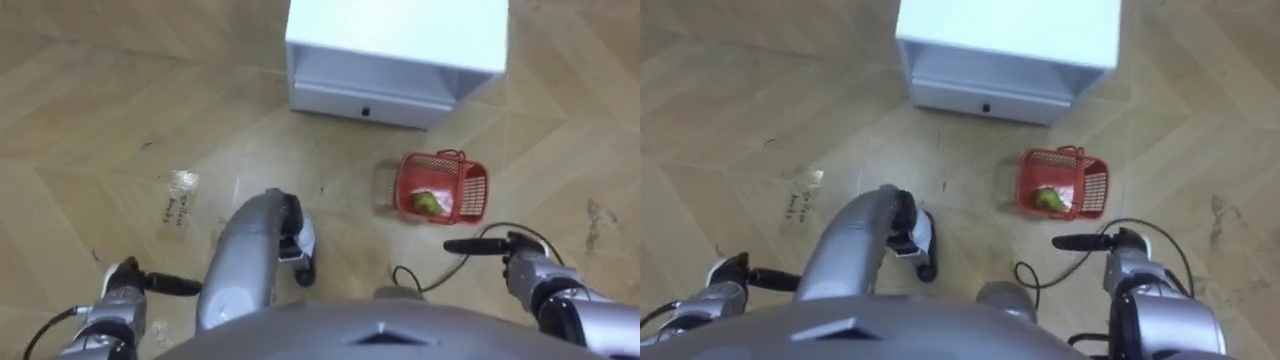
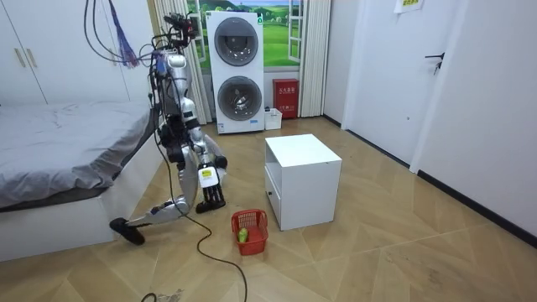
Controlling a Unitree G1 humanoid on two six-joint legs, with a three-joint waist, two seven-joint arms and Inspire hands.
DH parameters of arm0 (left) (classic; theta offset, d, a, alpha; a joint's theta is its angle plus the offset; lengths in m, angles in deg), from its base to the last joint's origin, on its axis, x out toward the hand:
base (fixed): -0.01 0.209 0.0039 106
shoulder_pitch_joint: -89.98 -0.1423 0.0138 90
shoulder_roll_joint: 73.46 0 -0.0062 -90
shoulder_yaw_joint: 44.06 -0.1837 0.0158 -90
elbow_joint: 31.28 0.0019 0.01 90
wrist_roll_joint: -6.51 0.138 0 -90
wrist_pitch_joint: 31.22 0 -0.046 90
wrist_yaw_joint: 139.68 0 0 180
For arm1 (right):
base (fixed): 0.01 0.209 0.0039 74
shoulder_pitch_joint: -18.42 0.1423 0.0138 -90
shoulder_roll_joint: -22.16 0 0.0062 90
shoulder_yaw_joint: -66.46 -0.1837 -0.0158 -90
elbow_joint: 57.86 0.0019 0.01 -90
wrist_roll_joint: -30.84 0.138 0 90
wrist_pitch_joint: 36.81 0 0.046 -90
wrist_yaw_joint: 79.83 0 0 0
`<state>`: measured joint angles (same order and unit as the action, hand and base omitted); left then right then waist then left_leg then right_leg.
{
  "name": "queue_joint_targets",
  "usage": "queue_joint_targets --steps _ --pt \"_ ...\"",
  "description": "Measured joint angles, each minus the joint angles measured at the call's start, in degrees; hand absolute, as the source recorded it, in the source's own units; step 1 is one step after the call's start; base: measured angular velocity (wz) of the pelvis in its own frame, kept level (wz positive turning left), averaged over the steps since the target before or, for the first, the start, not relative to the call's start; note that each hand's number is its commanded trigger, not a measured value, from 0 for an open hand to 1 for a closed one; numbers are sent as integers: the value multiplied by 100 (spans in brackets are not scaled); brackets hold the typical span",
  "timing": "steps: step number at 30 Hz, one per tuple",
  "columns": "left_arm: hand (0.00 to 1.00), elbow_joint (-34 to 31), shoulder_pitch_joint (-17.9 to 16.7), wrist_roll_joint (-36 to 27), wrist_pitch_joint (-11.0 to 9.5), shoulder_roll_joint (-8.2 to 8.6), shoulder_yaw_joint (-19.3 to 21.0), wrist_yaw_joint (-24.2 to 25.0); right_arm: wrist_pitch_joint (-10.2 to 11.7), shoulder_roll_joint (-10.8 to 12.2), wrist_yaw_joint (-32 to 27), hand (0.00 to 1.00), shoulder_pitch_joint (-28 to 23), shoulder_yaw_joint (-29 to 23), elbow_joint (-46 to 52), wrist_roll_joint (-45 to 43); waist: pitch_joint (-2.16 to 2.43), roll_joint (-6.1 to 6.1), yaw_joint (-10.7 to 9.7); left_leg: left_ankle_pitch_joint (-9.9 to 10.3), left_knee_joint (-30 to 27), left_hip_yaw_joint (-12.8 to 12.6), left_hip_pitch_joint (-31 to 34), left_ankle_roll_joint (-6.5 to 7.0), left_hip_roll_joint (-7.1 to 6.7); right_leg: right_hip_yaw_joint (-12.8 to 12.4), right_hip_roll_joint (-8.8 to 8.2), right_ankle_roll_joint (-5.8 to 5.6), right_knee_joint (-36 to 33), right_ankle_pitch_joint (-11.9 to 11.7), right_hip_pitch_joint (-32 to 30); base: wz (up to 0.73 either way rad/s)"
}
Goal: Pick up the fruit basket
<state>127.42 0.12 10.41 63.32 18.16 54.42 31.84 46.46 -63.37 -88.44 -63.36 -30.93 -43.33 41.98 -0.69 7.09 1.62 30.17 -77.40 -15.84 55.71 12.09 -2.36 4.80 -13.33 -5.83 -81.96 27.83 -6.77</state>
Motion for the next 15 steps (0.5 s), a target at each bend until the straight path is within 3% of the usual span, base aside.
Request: queue_joint_targets --steps 2,4,5,9,12,15 --pt "0 28 35 -18 -84 -24 -89 -131 -15 -33 -37 0 -64 -12 0 53 -15 48 -16 67 -561 -52 388 -5 -1 -20 -72 108 -889 283 -258 31" --pt "0 203 100 -195 -126 -38 -233 -274 -7 -88 -152 0 -58 -26 87 12 -35 80 -52 67 -981 -62 763 -19 -43 -37 -121 221 -1640 375 -534 24" --pt "0 326 177 -225 -160 -46 -328 -358 48 -115 -249 0 -32 -69 165 25 -73 144 -45 69 -1240 -79 946 -27 -43 -56 -183 258 -2080 430 -664 8" --pt "0 499 212 -458 -480 -79 -563 -528 350 -119 -567 0 134 -77 757 110 -134 322 -152 143 -1936 -109 1388 -169 -42 -167 -154 258 -3112 447 -859 13" --pt "0 504 170 -683 -685 -67 -695 -755 491 -117 -748 0 108 -70 1336 395 -85 421 -286 145 -2141 -129 1507 -172 -40 -168 -158 225 -3437 469 -862 11" --pt "0 569 77 -682 -740 -68 -706 -937 510 -111 -916 0 49 -72 1746 241 -47 483 -351 141 -2165 -128 1450 -177 -47 -161 -164 254 -3494 524 -779 -1"
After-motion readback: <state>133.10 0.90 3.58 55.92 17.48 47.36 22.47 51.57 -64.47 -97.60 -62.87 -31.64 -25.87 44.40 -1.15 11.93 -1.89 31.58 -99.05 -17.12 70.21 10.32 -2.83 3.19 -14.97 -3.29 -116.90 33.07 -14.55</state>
